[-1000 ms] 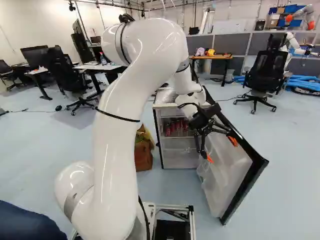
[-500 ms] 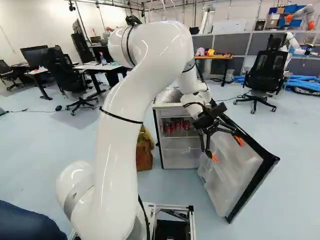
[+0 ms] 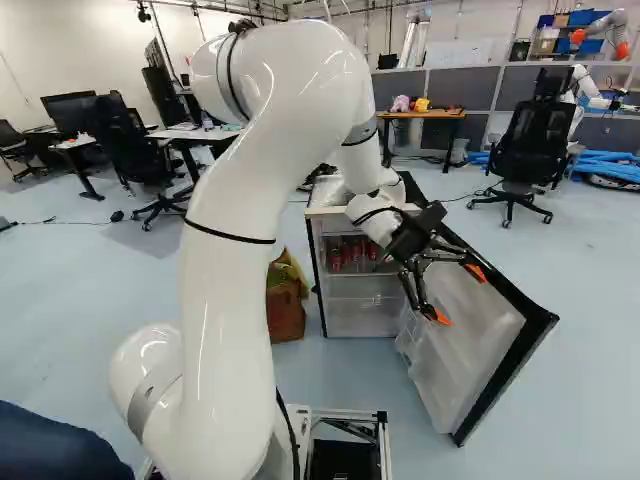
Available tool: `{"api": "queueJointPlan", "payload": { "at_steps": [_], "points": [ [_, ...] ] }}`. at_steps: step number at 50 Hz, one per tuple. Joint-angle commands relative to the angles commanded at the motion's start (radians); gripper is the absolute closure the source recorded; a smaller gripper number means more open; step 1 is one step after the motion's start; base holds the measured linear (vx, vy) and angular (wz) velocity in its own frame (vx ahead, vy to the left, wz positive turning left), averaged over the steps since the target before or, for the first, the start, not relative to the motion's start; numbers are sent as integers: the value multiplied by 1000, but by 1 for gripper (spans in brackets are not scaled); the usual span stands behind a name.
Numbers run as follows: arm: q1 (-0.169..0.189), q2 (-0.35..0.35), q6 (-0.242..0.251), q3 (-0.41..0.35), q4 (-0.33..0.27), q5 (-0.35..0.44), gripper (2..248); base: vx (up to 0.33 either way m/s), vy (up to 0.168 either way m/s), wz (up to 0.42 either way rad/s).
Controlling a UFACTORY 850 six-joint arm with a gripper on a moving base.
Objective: Grab a drink from the fridge
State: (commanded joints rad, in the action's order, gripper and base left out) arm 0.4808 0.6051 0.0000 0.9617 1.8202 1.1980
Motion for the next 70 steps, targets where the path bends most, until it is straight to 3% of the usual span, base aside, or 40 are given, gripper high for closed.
{"api": "queueJointPlan", "payload": {
  "at_steps": [70],
  "points": [
    [-114, -302, 0, -489, -735, 0, 3, 0, 0, 0]
  ]
}}
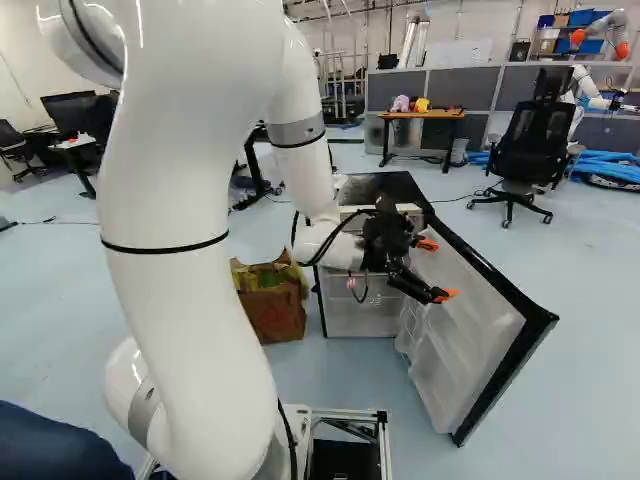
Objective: Grab a drink from the fridge
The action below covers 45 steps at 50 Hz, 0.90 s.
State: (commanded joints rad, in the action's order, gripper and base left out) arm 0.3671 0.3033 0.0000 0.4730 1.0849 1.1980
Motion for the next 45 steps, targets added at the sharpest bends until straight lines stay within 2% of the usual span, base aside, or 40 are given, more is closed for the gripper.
{"api": "queueJointPlan", "payload": {
  "at_steps": [24, 45],
  "points": [
    [-17, -10, 0, -104, -252, 0, 3, 0, 0, 0],
    [-17, 37, 0, -126, -473, 0, 3, 0, 0, 0]
  ]
}}
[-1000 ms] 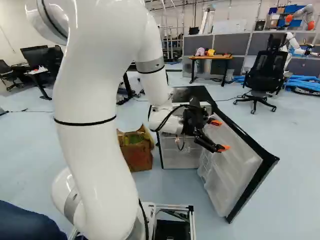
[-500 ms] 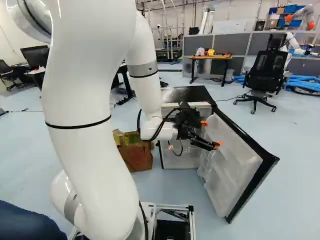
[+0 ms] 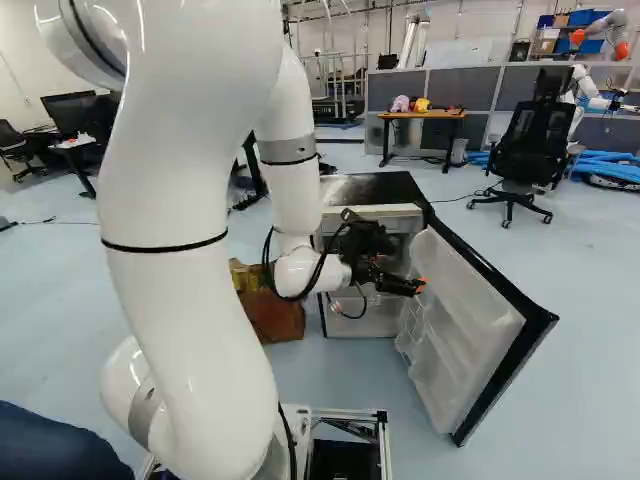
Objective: Grab a drink from the fridge
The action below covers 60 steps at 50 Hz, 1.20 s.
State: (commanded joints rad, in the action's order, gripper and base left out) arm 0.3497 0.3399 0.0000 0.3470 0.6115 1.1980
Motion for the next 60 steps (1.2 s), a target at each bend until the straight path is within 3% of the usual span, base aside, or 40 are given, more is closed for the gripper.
{"api": "queueJointPlan", "payload": {
  "at_steps": [36, 60],
  "points": [
    [-7, 124, 0, 32, -378, 4, 3, 0, 0, 0],
    [0, 217, 0, 76, -628, 51, 3, 0, 0, 0]
  ]
}}
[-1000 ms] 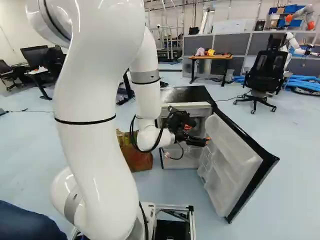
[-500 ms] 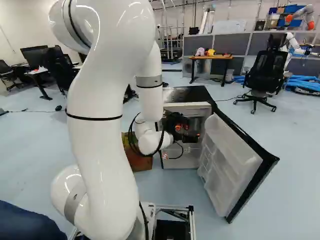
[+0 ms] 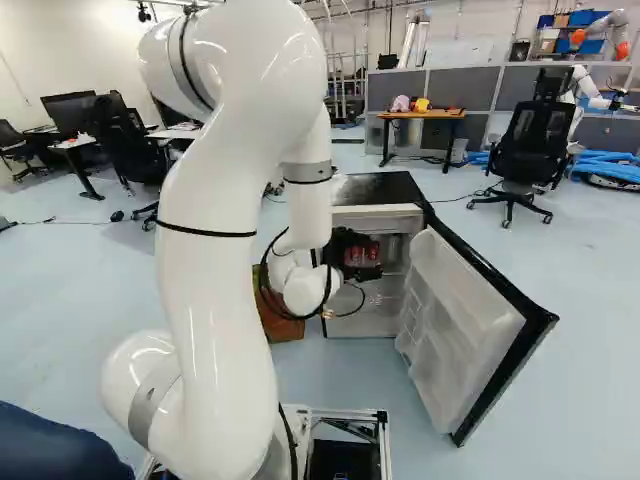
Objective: Grab a drink from the fridge
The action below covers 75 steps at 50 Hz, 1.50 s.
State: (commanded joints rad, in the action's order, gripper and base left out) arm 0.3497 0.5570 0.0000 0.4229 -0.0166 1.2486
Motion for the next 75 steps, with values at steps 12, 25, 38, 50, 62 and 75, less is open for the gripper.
{"api": "queueJointPlan", "payload": {
  "at_steps": [12, 25, 38, 50, 62, 75],
  "points": [
    [13, 58, 0, 42, -99, 24, 3, 0, 0, 0],
    [27, 122, 0, 93, -172, 44, 3, 0, 0, 0],
    [40, 187, 0, 148, -229, 58, 3, 0, 0, 0],
    [51, 246, 0, 202, -281, 68, 3, 0, 0, 0],
    [61, 306, 0, 258, -332, 78, 3, 0, 0, 0],
    [67, 369, 0, 320, -367, 99, 3, 0, 0, 0]
  ]
}}
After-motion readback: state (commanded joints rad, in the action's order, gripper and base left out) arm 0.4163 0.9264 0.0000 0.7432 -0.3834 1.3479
